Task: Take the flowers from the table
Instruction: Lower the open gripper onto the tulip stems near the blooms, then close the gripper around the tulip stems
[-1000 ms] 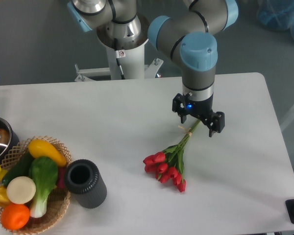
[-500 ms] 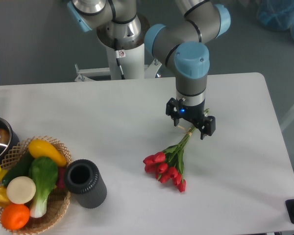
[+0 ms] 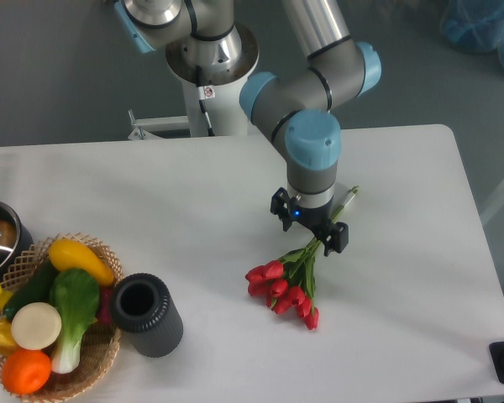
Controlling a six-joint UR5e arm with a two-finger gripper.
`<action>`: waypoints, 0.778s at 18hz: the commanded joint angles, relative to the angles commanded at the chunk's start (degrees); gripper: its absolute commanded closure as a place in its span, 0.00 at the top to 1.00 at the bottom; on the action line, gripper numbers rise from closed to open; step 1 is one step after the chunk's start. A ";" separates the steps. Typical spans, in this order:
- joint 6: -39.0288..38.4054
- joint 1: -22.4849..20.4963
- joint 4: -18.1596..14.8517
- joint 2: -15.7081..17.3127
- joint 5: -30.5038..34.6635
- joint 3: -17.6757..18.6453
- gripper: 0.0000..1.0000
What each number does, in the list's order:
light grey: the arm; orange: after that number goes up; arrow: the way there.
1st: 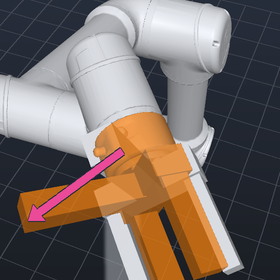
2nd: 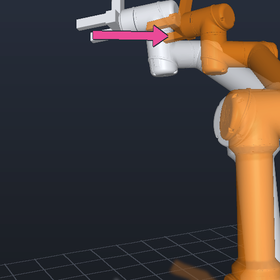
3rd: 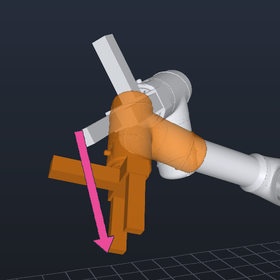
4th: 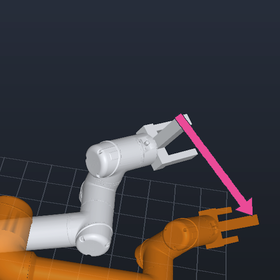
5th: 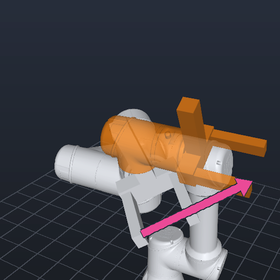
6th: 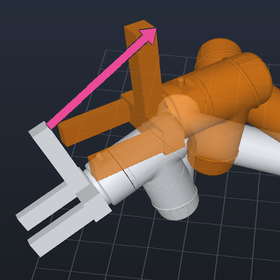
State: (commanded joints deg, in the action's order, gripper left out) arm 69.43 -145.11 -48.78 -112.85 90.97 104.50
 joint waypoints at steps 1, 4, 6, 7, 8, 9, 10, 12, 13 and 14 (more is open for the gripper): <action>0.09 0.09 0.00 -0.26 0.00 -0.09 1.00; 0.00 0.26 0.00 -1.49 0.00 -0.26 1.00; -0.09 0.44 0.26 -1.93 0.00 -0.09 1.00; -0.09 0.61 0.26 -2.02 0.00 -0.35 1.00; -0.09 0.62 0.26 -2.37 0.00 -0.61 1.00; -0.26 0.62 0.26 -2.64 0.00 -0.88 1.00; -0.35 0.70 0.35 -3.07 0.00 -1.05 1.00; -0.44 1.05 0.96 -3.52 0.00 -1.40 0.92; -0.44 1.05 0.97 -3.60 0.00 -1.41 0.74; -0.53 1.05 0.97 -3.78 0.00 -1.32 0.58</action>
State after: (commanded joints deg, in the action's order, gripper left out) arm 68.91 -144.05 -47.81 -116.63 90.97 103.18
